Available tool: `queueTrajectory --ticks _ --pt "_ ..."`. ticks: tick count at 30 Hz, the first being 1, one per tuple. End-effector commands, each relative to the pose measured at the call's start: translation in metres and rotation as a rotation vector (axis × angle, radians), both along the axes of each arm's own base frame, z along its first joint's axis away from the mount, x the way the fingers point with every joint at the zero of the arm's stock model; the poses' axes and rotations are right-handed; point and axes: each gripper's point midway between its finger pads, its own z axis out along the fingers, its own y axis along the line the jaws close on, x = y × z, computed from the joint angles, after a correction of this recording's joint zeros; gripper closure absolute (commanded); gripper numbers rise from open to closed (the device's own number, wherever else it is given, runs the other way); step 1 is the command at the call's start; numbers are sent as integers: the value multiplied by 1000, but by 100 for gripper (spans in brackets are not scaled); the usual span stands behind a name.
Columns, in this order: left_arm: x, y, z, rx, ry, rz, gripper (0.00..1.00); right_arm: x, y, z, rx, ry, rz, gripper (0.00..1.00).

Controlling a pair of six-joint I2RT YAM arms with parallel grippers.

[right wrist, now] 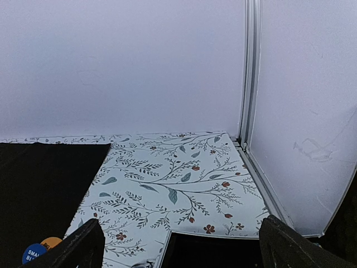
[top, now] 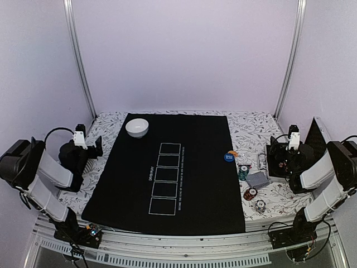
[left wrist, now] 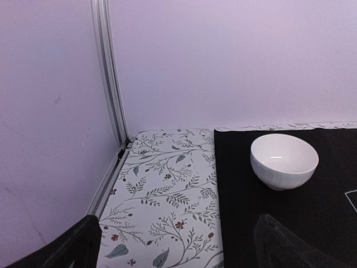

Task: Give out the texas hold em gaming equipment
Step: Pick up the dealer button from the center of the board.

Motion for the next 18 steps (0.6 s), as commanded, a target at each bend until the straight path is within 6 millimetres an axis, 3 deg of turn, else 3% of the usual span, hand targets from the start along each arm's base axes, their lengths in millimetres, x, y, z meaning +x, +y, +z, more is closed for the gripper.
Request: queueTrajectory --ticks 1,6,10,12,14,18 --pt "3 -1 3 0 -10 -26 2 3 -1 3 4 -11 -4 1" --pt "3 -1 9 1 -20 -28 2 3 -1 3 5 -11 -4 1" --pt "15 18 29 -37 34 90 2 4 0 7 3 -19 3 1" --pt "18 28 56 -69 8 152 2 6 -2 15 2 2 -6 1" --pt "17 25 88 -100 -45 140 2 10 -8 29 11 28 -42 1" --pt "14 -7 159 -175 -136 -13 2 13 -4 82 56 1 -18 1"
